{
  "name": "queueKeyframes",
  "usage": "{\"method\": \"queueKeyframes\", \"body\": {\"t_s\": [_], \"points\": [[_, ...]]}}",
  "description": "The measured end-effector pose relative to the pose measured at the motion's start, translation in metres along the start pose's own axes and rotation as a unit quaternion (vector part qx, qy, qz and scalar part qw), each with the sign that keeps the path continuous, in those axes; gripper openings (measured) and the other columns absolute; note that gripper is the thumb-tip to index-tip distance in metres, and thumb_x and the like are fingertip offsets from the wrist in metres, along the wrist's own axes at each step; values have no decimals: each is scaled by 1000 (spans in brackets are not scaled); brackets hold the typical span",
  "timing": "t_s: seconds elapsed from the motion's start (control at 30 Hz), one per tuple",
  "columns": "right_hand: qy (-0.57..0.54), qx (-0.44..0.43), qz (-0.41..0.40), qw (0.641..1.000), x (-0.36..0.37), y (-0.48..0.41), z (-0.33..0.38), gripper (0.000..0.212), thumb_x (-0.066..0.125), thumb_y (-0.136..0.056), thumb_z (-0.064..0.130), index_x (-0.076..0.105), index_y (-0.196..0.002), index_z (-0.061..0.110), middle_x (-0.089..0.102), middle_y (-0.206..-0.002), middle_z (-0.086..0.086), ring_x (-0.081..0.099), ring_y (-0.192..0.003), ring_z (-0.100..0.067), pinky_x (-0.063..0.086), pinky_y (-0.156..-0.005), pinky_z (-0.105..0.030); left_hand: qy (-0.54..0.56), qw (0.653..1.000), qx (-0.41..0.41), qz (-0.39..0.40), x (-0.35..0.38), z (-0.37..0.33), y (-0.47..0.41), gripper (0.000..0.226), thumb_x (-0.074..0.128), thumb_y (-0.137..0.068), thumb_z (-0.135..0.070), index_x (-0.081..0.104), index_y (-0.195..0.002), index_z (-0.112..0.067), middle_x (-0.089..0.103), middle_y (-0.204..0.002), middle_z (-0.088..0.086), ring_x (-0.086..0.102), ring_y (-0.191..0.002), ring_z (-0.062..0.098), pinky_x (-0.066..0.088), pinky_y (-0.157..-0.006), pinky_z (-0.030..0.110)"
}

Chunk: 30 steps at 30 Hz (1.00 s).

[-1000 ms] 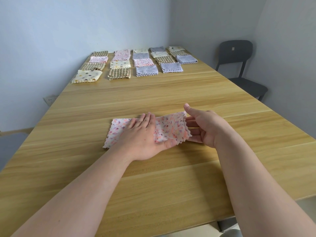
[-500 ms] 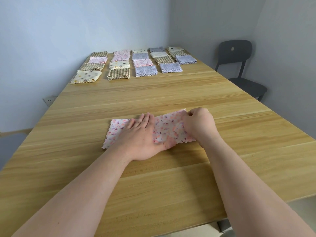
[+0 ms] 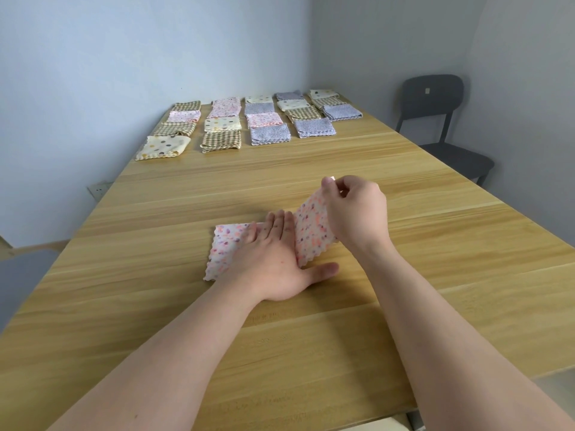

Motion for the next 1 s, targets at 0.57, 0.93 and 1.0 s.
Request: {"method": "queueKeyframes", "body": {"t_s": [0.57, 0.93, 1.0], "points": [[-27, -12, 81, 996, 37, -1, 42, 45, 58, -98, 26, 49, -57, 9, 48, -48, -3, 43, -49, -20, 33, -48, -26, 13, 1000, -13, 19, -6, -7, 5, 127, 9, -68, -95, -17, -159, -11, -15, -169, 6, -17, -155, 17, -5, -127, 44], [-60, -12, 66, 996, 58, 12, 43, 50, 55, -100, 33, 57, -71, -8, 51, -51, -12, 44, -50, -21, 36, -50, -30, 19, 1000, 22, 0, -3, -4, 4, 116, -3, -61, -73, 15, -161, -19, 2, -170, 6, -7, -156, 21, -4, -126, 48], [-56, -6, 61, 997, 56, 11, 41, 49, 57, -99, 33, 58, -71, -8, 49, -50, -6, 42, -50, -18, 34, -50, -29, 32, 999, 24, -15, -2, -2, 2, 113, 3, -63, -76, 14, -161, -22, 3, -170, 4, -7, -156, 19, -4, -126, 48]]}}
Point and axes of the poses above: each hand's wrist, its own y-axis away from the middle knuckle, its own x-axis out of the palm, z = x × y, the point moved 2 cm from there along -y, towards the middle knuckle
